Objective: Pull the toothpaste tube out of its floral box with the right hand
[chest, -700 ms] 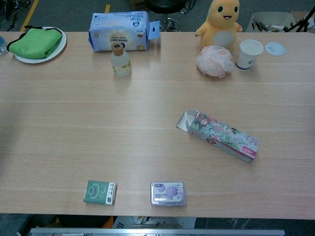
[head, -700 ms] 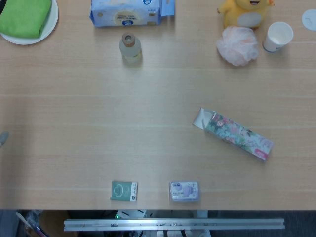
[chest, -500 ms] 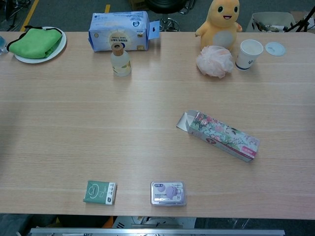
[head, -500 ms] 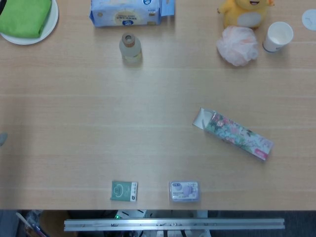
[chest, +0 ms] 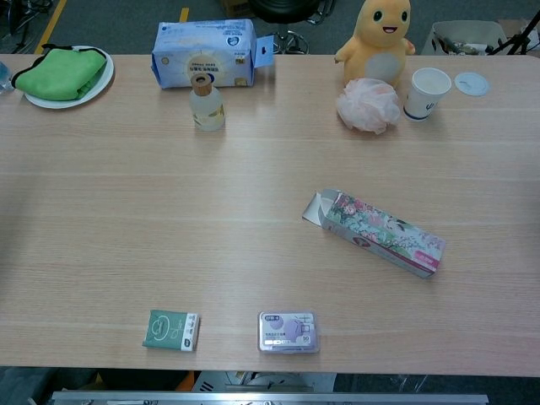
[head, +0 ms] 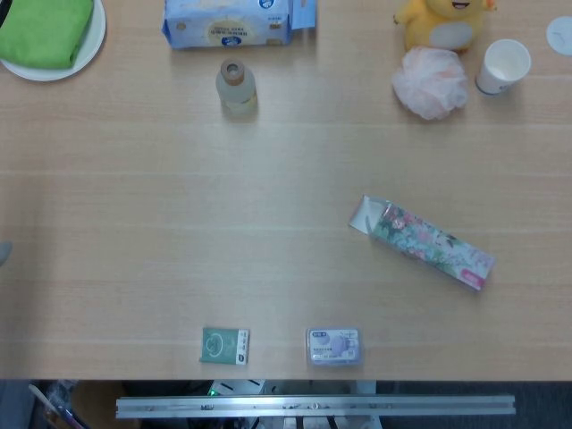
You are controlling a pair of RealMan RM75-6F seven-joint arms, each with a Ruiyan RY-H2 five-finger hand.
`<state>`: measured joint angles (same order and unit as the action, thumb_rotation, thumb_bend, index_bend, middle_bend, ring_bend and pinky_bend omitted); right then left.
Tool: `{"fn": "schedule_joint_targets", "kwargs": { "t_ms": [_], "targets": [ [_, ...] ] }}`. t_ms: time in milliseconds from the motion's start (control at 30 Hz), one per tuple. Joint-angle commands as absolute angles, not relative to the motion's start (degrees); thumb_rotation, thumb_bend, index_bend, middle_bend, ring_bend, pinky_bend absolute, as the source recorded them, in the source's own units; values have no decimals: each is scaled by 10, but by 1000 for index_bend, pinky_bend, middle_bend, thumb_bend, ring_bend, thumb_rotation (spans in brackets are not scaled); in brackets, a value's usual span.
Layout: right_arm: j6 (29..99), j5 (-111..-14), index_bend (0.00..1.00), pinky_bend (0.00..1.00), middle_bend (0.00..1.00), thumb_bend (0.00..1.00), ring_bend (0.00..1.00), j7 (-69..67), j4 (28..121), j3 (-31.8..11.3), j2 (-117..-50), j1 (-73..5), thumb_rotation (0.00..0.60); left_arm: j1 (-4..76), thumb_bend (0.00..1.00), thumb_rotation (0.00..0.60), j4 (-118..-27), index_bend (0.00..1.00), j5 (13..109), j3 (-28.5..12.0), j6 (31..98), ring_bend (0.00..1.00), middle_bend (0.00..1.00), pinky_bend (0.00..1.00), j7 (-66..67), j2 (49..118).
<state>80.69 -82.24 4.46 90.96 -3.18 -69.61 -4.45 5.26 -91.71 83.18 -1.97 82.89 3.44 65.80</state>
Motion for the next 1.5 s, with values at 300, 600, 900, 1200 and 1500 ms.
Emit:
{"fn": "schedule_joint_targets", "kwargs": {
  "t_ms": [300, 600, 900, 1200, 1500],
  "targets": [
    [751, -825, 407, 313, 317, 154, 186, 32, 941, -23, -715, -73, 600, 52, 171, 600, -910, 11, 829, -20, 825, 0, 0, 240, 26, 661],
    [711, -794, 364, 323, 268, 0, 184, 100, 959, -32, -764, -104, 600, 53, 171, 600, -900, 11, 829, -18, 821, 0, 0, 240, 15, 664],
    [686, -760, 335, 305, 250, 0, 170, 159, 990, -39, -817, -130, 600, 51, 171, 600, -882, 11, 829, -17, 819, 0, 0, 240, -8, 670],
    [663, -759, 334, 297, 243, 0, 163, 188, 977, -28, -852, -152, 600, 48, 171, 600, -870, 11, 829, -16, 820, 0, 0, 240, -24, 674],
    [639, -737, 306, 269, 209, 0, 131, 223, 963, -15, -878, -167, 600, 45, 171, 600, -860, 11, 828, -15, 820, 0, 0, 240, -37, 677]
  ]
}}
